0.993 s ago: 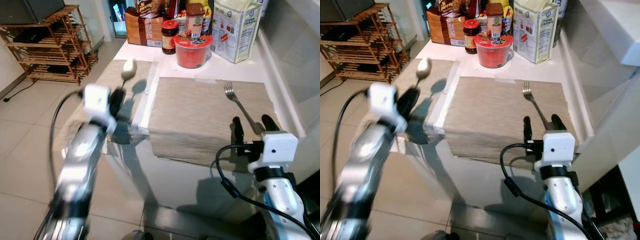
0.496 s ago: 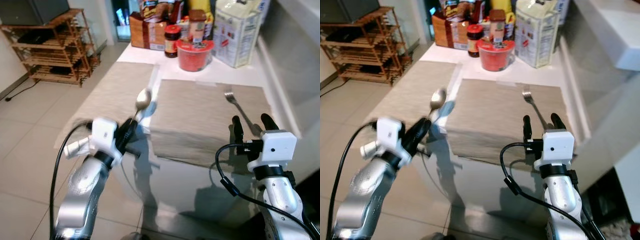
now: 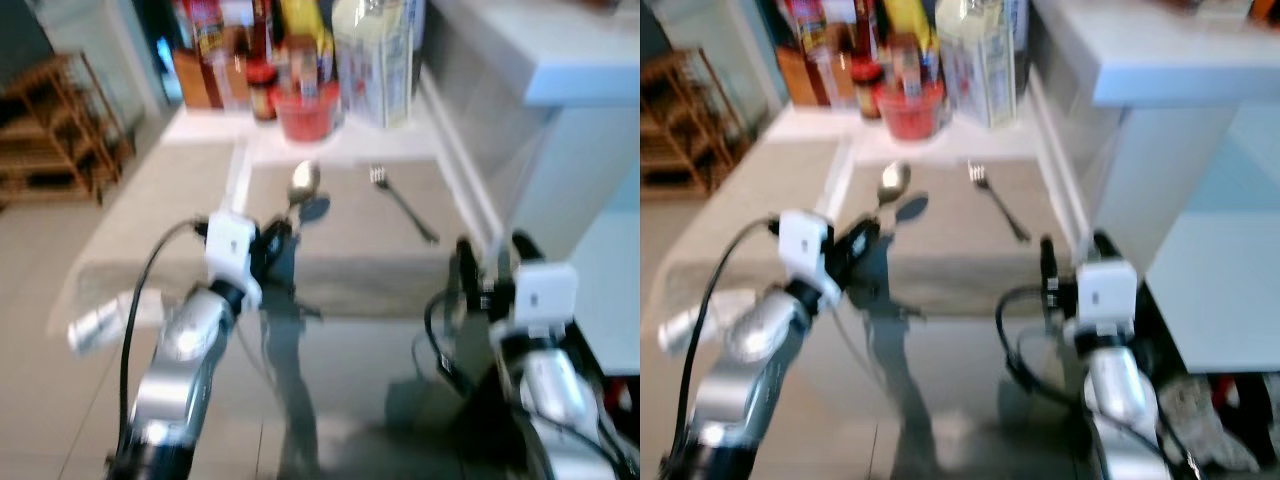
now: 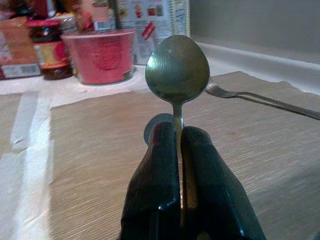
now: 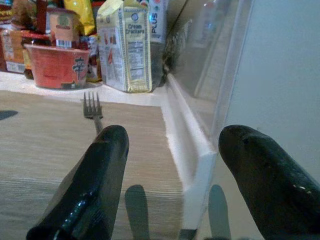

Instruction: Setting the table

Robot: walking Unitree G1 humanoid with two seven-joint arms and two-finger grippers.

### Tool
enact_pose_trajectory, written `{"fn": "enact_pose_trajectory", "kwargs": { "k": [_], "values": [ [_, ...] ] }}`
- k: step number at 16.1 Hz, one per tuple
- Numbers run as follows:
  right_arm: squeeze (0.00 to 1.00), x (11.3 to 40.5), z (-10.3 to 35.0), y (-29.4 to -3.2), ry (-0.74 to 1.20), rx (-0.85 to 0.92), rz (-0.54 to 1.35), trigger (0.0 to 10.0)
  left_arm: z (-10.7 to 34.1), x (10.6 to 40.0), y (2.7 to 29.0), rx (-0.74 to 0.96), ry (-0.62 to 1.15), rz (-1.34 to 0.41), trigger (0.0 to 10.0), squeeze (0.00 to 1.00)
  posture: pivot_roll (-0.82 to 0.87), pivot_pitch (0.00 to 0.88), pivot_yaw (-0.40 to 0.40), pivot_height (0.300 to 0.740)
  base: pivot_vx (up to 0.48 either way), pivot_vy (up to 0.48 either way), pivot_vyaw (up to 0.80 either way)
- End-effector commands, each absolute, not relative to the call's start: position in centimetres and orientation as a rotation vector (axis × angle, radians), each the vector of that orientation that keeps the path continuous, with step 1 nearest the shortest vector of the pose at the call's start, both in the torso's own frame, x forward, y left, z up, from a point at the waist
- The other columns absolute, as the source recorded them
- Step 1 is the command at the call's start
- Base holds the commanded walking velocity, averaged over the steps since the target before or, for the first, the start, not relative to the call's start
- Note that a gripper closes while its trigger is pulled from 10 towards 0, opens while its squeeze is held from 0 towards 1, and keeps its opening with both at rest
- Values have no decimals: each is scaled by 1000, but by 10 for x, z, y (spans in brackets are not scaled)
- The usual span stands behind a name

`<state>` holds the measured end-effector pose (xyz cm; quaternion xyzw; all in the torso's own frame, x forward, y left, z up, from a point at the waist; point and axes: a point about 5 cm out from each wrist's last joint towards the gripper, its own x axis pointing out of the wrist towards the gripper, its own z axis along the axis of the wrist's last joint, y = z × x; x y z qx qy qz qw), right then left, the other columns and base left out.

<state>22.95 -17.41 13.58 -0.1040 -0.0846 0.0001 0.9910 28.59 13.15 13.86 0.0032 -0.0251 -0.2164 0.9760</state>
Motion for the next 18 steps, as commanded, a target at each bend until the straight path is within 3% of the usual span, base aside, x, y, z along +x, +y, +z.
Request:
{"fn": "enact_pose_trajectory", "kwargs": {
  "k": [1,2,3,8,15,18],
  "values": [
    [0,231,137,-170,-179,-200,23,10000,139,288,132,27,-40,-445,2078,0,-83,19,60,740,0,0,0],
    [0,231,135,-169,-174,-196,26,10000,139,290,127,2,-28,-462,2863,0,-82,22,59,740,0,0,0],
    [0,231,134,-168,-170,-194,31,10000,141,292,125,-10,-37,-453,0,0,-82,24,57,740,0,0,0],
    [0,230,132,-170,-160,-191,35,10000,145,293,125,-45,-55,-442,0,0,-84,27,54,740,-439,0,0],
    [0,230,130,-171,-149,-195,35,10000,149,296,124,-25,-72,-441,0,0,-87,30,52,740,0,0,0],
    [0,229,129,-171,-149,-200,38,10000,149,298,123,-24,-73,-437,0,0,-90,31,54,740,0,-391,0]
  ]
}}
